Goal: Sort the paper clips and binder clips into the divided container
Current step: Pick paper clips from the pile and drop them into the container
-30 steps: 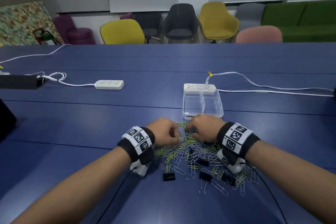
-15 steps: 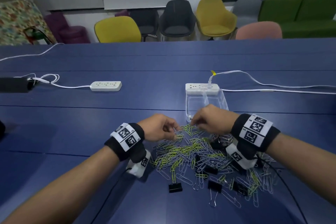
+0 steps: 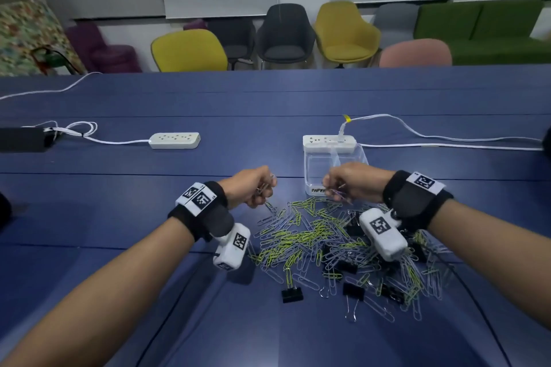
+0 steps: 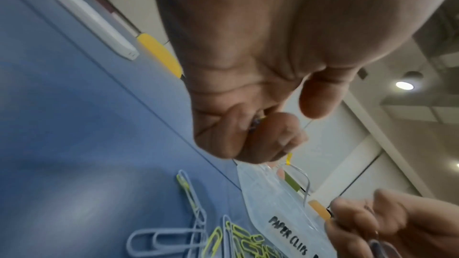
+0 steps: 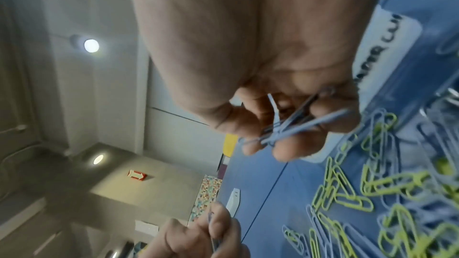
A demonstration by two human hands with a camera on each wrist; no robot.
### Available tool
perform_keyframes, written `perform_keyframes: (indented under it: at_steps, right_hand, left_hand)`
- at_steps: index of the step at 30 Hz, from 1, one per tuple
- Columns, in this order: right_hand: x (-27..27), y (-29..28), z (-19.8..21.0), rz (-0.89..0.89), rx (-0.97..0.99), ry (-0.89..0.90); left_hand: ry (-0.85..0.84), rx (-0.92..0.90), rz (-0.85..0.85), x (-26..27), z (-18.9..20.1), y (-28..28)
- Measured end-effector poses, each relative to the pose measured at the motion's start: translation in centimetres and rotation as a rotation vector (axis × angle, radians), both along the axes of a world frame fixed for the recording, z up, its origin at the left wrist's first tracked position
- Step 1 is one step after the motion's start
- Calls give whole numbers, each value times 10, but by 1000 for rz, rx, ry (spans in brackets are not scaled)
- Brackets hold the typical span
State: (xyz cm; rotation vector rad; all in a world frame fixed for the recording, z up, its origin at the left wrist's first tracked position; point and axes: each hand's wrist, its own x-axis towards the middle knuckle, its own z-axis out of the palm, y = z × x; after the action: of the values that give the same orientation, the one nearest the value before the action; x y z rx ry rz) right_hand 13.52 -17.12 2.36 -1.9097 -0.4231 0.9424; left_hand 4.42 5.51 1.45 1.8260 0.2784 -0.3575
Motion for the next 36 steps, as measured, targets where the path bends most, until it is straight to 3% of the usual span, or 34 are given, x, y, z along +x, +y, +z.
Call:
perform_keyframes:
  at_steps: [3, 5, 9, 13, 15, 20, 27, 36]
  right_hand:
    - [3, 4, -2, -26, -30, 179]
    - [6, 4, 3, 2, -62, 157]
    - [7, 2, 16, 50, -89, -88]
    - [-1, -1, 11, 398, -402, -564]
    - [-7, 0, 1, 463, -501, -620]
    - [-3, -2, -18, 418, -671, -873]
    - [-1, -5, -30, 438, -745, -1049]
    - [-6, 1, -30, 496, -734, -1102]
  left_hand:
    - [71, 61, 20, 0, -8, 5]
    - [39, 161, -6, 0, -11, 8]
    - [-32, 251, -112, 7, -19, 17]
    - [-90, 652, -242, 18, -23, 26]
    - [-87, 756, -278, 24, -24, 26]
    - [-152, 869, -315, 32, -28, 26]
    - [-265, 957, -433, 32, -35, 35]
    - [-301, 923, -503, 26, -35, 27]
